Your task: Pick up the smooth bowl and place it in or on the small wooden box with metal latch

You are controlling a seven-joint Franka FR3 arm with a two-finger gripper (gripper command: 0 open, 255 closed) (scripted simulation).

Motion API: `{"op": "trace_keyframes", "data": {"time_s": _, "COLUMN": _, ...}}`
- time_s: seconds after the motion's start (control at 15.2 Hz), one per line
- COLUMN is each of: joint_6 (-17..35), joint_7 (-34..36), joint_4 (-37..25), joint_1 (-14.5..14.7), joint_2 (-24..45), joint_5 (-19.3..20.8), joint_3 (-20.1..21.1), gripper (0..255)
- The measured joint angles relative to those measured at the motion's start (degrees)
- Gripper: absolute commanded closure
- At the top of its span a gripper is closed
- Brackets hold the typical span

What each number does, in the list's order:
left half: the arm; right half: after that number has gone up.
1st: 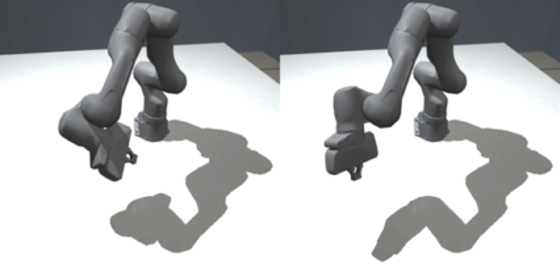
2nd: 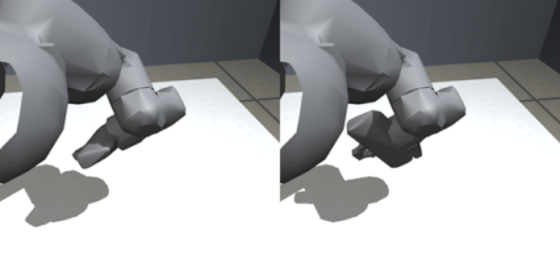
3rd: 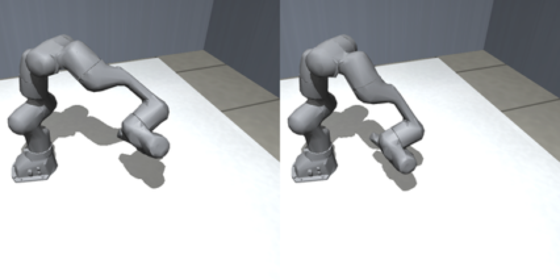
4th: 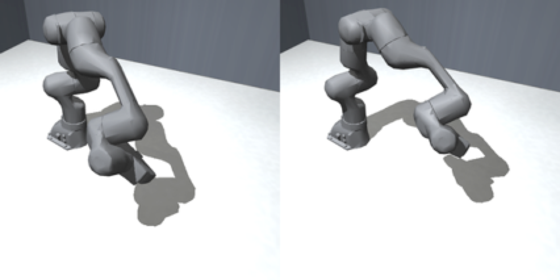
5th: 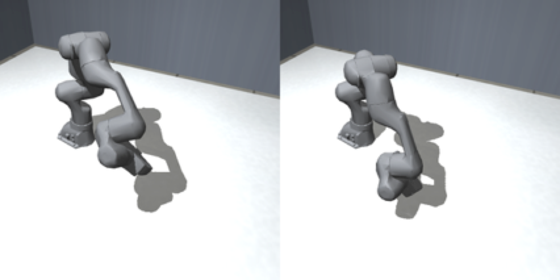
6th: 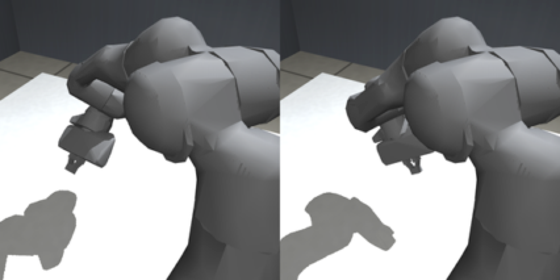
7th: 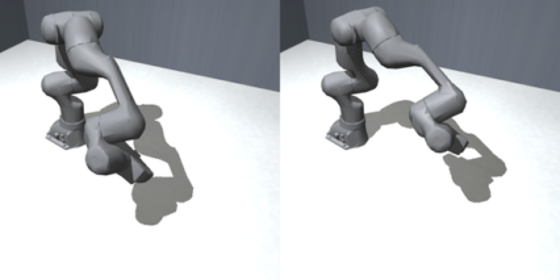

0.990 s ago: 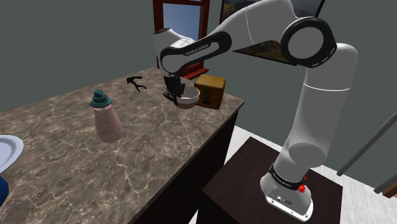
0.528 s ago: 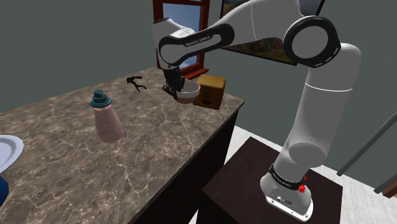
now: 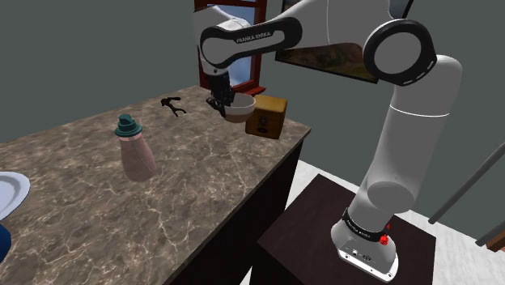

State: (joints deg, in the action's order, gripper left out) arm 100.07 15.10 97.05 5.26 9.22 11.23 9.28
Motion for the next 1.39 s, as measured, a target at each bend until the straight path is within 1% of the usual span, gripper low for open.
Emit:
{"op": "trace_keyframes", "data": {"time_s": 0.4, "joint_6": -4.6, "joint_7": -0.65, "joint_4": -4.17, "joint_1": 0.16, "joint_2": -0.47, "joint_5": -0.22, "joint_3": 0.12, "gripper": 255}}
{"op": "trace_keyframes", "data": {"time_s": 1.19, "joint_6": -14.18, "joint_7": -1.91, "joint_4": -15.06, "joint_1": 0.62, "joint_2": 0.78, "joint_5": -0.08, "joint_3": 0.29, "gripper": 255}}
{"op": "trace_keyframes", "data": {"time_s": 1.39, "joint_6": -14.02, "joint_7": -4.51, "joint_4": -13.81, "joint_1": -0.98, "joint_2": -0.79, "joint_5": -0.22, "joint_3": -0.78, "gripper": 255}}
